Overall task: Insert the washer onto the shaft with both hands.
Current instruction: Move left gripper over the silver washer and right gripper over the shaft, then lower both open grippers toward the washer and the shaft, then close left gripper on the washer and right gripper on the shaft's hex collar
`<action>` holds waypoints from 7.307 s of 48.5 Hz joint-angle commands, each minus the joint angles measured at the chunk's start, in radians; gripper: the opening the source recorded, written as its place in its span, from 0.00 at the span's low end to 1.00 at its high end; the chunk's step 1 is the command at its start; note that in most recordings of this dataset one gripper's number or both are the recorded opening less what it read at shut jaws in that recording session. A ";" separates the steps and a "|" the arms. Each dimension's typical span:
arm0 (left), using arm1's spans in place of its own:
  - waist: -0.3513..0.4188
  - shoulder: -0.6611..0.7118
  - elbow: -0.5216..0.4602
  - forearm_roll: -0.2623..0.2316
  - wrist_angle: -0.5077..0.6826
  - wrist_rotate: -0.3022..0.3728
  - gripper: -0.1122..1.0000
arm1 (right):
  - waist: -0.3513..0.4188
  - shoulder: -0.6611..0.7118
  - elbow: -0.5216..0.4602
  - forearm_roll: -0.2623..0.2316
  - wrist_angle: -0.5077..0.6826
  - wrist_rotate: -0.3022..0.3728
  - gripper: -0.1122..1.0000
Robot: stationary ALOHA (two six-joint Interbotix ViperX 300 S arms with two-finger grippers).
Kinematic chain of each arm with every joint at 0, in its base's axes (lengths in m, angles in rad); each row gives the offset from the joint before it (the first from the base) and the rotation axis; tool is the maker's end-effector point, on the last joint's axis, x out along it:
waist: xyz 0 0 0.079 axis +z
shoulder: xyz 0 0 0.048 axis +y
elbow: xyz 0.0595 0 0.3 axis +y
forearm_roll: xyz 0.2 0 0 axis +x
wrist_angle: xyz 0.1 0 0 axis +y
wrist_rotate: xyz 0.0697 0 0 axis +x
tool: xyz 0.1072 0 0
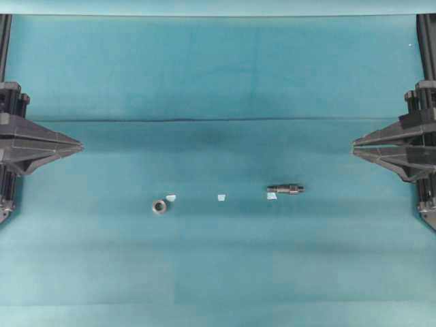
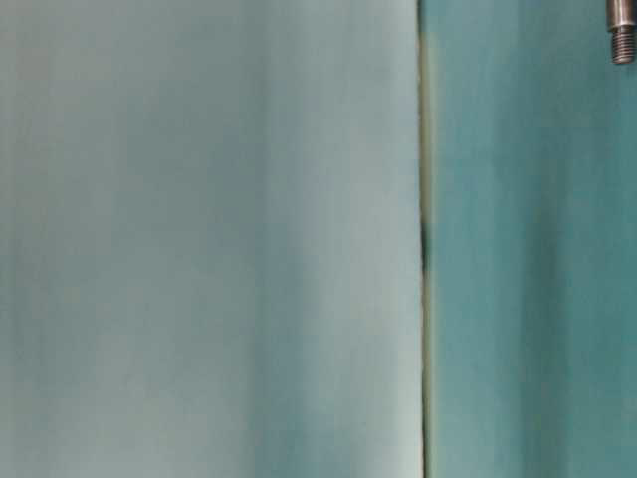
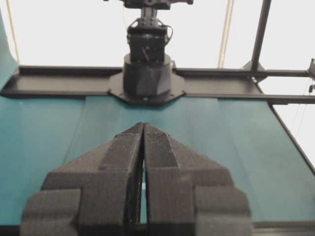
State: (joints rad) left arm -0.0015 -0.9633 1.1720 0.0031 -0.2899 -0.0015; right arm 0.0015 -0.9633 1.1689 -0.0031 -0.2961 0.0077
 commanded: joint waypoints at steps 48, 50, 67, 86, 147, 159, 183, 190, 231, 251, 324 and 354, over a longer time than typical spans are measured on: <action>-0.038 0.554 -0.388 0.012 0.653 -0.041 0.12 | -0.006 0.380 -0.210 0.040 0.713 0.147 0.01; -0.038 0.577 -0.405 0.012 0.690 -0.041 0.12 | -0.006 0.400 -0.222 0.038 0.730 0.147 0.01; -0.051 0.713 -0.482 0.012 0.847 -0.040 0.12 | -0.008 0.555 -0.321 0.008 0.870 0.126 0.01; -0.054 0.767 -0.499 0.012 0.853 -0.041 0.12 | -0.008 0.652 -0.370 0.008 0.890 0.118 0.02; -0.046 0.882 -0.486 0.012 0.775 -0.043 0.78 | -0.037 0.853 -0.373 -0.072 0.742 0.063 0.87; -0.046 0.933 -0.488 0.012 0.750 -0.046 0.77 | -0.037 0.902 -0.371 -0.072 0.710 0.061 0.87; -0.046 1.002 -0.485 0.014 0.675 -0.107 0.77 | -0.037 0.942 -0.344 -0.071 0.675 0.066 0.87; -0.046 1.005 -0.485 0.012 0.675 -0.106 0.77 | -0.037 0.942 -0.341 -0.072 0.673 0.066 0.87; -0.051 1.055 -0.492 0.012 0.660 -0.110 0.77 | -0.043 0.950 -0.311 -0.069 0.649 0.067 0.87; -0.051 1.055 -0.491 0.012 0.658 -0.110 0.77 | -0.046 0.953 -0.314 -0.067 0.655 0.066 0.87; -0.069 1.048 -0.488 0.012 0.661 -0.109 0.42 | -0.046 0.974 -0.321 -0.057 0.652 0.061 0.19; -0.069 1.048 -0.489 0.012 0.661 -0.109 0.42 | -0.051 0.969 -0.327 -0.057 0.657 0.057 0.17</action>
State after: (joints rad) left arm -0.0660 0.0966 0.6903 0.0153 0.3758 -0.1089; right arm -0.0291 0.0015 0.8498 -0.0537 0.3636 0.0752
